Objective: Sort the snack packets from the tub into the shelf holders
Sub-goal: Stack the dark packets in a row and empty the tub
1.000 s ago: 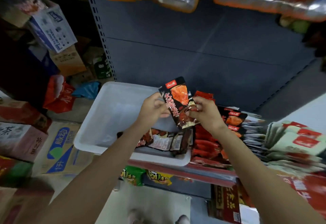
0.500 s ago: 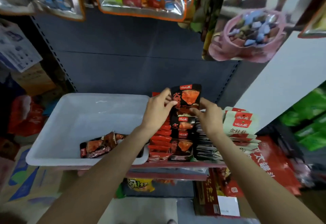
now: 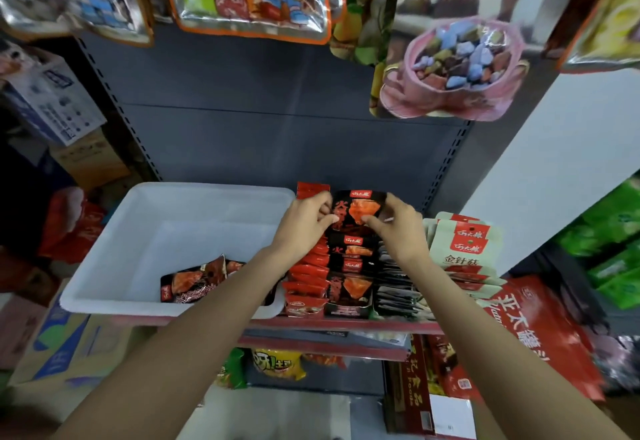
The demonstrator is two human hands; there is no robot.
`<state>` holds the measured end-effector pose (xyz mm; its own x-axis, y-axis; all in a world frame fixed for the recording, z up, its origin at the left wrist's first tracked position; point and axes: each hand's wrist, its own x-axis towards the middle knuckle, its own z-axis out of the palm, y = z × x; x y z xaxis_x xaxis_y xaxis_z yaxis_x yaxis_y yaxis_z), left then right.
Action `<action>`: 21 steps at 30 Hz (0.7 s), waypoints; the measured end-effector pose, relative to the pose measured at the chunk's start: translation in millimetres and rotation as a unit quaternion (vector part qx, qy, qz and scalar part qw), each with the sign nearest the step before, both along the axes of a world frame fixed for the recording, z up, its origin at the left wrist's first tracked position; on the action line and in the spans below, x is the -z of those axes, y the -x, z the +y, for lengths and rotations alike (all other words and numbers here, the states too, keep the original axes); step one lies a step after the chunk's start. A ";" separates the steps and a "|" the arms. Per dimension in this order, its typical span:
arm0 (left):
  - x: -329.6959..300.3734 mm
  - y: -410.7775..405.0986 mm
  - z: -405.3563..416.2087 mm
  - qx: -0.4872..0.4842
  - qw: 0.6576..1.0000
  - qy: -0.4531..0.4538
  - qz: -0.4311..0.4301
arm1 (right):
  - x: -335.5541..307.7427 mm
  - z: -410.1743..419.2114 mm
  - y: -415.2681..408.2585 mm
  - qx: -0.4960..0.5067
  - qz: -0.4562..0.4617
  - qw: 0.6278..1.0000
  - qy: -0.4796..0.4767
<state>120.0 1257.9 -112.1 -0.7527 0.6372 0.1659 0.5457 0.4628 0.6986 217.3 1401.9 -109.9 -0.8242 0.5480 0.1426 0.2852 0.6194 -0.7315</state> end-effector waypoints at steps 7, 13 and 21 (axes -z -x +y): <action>-9.7 3.8 12.4 0.021 0.999 -0.027 -0.013 | -4.1 7.0 -4.4 0.010 0.021 1.000 -0.001; -12.2 11.9 9.4 0.027 0.998 -0.049 0.020 | -8.9 9.1 4.9 -0.044 -0.010 0.999 -0.011; -8.2 6.8 13.5 0.069 0.990 0.018 0.119 | 2.0 9.9 5.3 -0.027 -0.052 0.992 -0.112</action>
